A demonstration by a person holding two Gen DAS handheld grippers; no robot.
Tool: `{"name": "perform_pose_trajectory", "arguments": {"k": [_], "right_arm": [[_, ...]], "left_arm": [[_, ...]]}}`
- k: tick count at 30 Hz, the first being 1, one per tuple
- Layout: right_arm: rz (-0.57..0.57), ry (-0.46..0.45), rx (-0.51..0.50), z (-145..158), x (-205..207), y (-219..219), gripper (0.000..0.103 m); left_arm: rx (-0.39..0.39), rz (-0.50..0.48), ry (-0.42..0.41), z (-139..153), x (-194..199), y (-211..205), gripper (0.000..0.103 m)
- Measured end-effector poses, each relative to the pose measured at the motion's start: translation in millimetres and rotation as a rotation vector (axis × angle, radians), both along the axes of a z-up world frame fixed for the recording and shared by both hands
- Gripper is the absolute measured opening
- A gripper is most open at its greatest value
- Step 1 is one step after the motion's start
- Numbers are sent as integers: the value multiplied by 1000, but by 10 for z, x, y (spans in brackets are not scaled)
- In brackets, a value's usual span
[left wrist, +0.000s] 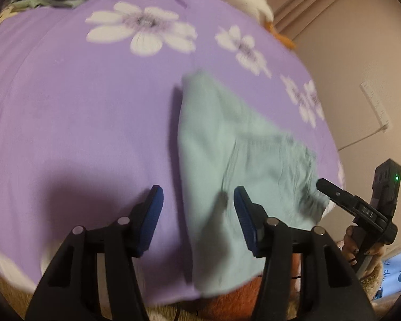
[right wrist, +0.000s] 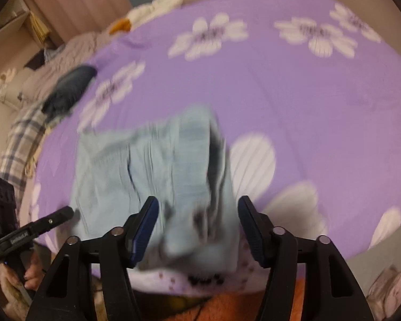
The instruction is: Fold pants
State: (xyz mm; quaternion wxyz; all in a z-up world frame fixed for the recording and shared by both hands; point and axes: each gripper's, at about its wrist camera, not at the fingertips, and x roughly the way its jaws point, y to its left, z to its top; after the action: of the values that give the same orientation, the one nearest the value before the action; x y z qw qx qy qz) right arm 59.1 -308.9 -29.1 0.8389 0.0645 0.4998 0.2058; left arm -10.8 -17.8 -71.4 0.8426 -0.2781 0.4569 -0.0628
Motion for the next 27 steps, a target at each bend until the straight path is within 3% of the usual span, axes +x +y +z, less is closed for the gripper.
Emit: {"name": "perform_pose_trajectory", "arguments": {"k": [1,4,9,12,13,16,19,23,27], "right_arm": [[15,-17,21,44,62,3,74],[17,-10,42,18,225,64,74],[11,104,55,-342,457,175,73],[1,122,109,-429,441,140,62],[2,127,125,-411,425,127,50],[-16,104,147,-279,320,100,38],[-12,61,129,-210,245,107,37],[-50,117,175,-426,358,40,37],[-56,110,192,-433,353,11,37]], "left_arm": [[-5,8,9,-16,87,30,54],[-36,60,47,-102,316,128,54],[-79,62,46,-249,405,117,42],[-82,65,37,-254,382,122,37],[-88,67,42,-253,379,131,35],[-96,84,61,-233,332,144,27],[-64,80,50,-250,304,115,27],[-87,84,52,-283,298,135,29],[-107,75,48,-302,237,159,29]]}}
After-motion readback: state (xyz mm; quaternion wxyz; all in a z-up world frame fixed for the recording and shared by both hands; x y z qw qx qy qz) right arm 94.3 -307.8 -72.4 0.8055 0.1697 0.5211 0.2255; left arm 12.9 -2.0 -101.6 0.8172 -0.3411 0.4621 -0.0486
